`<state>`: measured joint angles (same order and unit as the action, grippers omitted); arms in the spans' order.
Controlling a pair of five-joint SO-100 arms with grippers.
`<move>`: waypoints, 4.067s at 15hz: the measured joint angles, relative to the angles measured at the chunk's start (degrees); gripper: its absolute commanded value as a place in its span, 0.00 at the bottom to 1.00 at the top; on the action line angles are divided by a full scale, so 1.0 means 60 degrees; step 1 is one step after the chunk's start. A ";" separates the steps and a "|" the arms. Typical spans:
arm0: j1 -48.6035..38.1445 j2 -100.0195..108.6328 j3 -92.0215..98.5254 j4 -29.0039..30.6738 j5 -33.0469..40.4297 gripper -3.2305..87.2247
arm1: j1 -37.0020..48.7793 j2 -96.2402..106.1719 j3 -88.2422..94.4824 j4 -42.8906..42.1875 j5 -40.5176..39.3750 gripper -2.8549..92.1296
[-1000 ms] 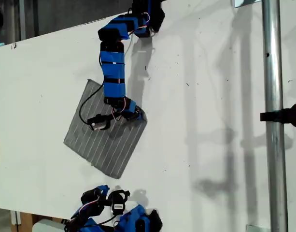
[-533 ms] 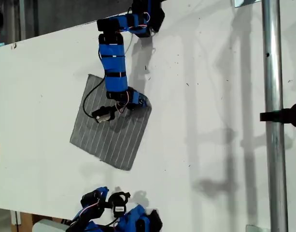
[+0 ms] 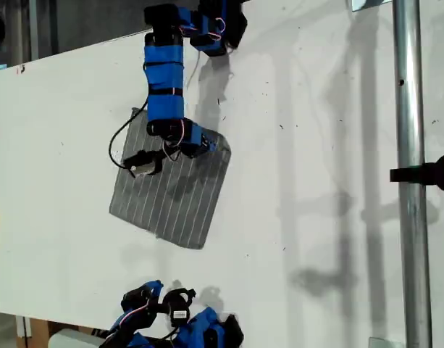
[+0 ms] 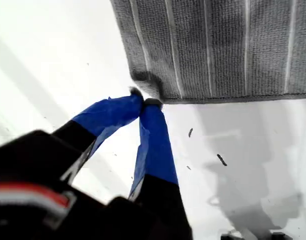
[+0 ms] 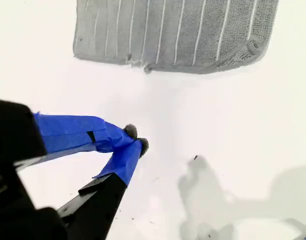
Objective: Grasp corners of a towel and fold twice.
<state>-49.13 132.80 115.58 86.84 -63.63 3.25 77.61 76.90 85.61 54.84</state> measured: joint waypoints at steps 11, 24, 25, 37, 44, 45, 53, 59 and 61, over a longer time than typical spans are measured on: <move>0.0996 0.0615 0.0059 0.0264 -0.0732 0.00 | 0.0835 0.3955 -0.0176 0.1318 0.0000 0.03; 0.1465 0.0894 0.0278 0.0308 -0.0894 0.00 | 0.0439 -0.0117 0.0410 0.0396 -0.0190 0.27; 0.1465 0.0894 0.0278 0.0308 -0.0879 0.00 | 0.0366 -0.0542 0.0454 0.0132 -0.0220 0.27; 0.1450 0.0894 0.0278 0.0308 -0.0791 0.00 | 0.0234 -0.2402 0.0850 -0.1450 -0.0205 0.03; 0.2520 -0.2139 -0.3047 0.1187 0.0439 0.26 | 0.0234 -0.2417 0.0850 -0.1450 -0.0132 0.03; 0.2827 -0.2783 -0.4043 0.1304 0.0996 0.33 | 0.0234 -0.2417 0.0850 -0.1450 -0.0132 0.03; 0.3237 -0.4541 -0.5171 0.0864 0.2300 0.36 | 0.0176 -0.2417 0.0850 -0.1465 -0.0132 0.03; 0.3633 -0.5449 -0.1582 -0.2051 0.1831 0.36 | 0.0132 -0.2300 0.0864 -0.1479 -0.0088 0.03; 0.3604 -0.6431 -0.1538 -0.2358 0.1772 0.35 | 0.0088 -0.2095 0.0864 -0.1392 -0.0088 0.03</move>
<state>-27.51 94.22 106.35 72.69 -53.00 3.78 65.04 82.09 77.26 54.32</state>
